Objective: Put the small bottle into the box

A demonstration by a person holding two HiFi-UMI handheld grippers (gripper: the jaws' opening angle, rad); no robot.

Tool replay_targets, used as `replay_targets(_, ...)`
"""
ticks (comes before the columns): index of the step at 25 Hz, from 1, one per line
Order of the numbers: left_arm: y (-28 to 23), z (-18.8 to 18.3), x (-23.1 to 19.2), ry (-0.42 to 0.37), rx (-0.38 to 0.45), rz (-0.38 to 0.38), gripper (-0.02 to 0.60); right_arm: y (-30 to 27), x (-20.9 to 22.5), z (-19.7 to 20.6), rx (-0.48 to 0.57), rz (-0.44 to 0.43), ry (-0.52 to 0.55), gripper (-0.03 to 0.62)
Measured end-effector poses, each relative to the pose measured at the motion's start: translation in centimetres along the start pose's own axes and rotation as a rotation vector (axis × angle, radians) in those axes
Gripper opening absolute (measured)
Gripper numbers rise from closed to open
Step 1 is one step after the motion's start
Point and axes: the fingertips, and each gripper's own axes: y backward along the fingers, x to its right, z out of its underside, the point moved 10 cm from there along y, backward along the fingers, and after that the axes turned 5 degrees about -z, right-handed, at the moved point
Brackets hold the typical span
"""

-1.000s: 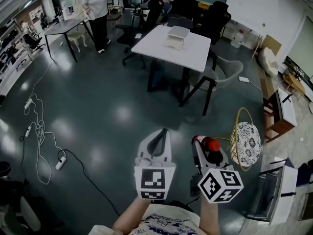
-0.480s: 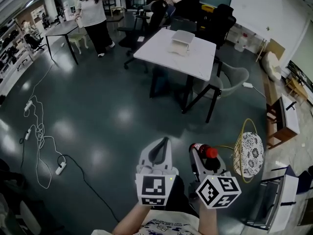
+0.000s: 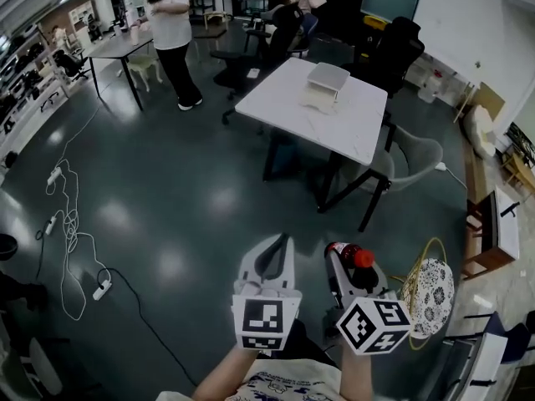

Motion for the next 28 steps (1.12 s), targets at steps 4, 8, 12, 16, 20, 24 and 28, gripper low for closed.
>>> replay_targets(4, -4.9, -1.3, 0.1, 0.005, 0.007, -0.030, 0.019, -3.9, 2.8, -2.7, -0.004, -0.031, 0.012, 0.229)
replay_targets(8, -9.1, -2.5, 0.6, 0.010, 0.009, -0.049, 0.019, -7.1, 5.5, -5.4, -0.007, -0.055, 0.021, 0.229)
replay_targets(12, -12.2, -3.0, 0.9, 0.012, 0.007, -0.066, 0.020, -9.5, 7.7, -6.9, -0.011, -0.076, 0.026, 0.229)
replay_targets(16, -14.4, -3.0, 0.7, 0.008, -0.007, -0.084, 0.020, -11.6, 9.3, -7.4, -0.025, -0.091, 0.014, 0.229)
replay_targets(20, -16.3, -3.1, 0.0, 0.006, -0.026, -0.100, 0.020, -13.7, 10.0, -7.8, -0.043, -0.103, 0.005, 0.229)
replay_targets(24, -18.6, -3.1, -1.1, 0.011, -0.037, -0.109, 0.018, -16.1, 10.7, -8.3, -0.054, -0.105, -0.004, 0.229)
replay_targets(28, -21.6, -3.3, -2.5, 0.013, -0.036, -0.099, 0.020, -19.1, 11.3, -9.0, -0.055, -0.095, -0.008, 0.229)
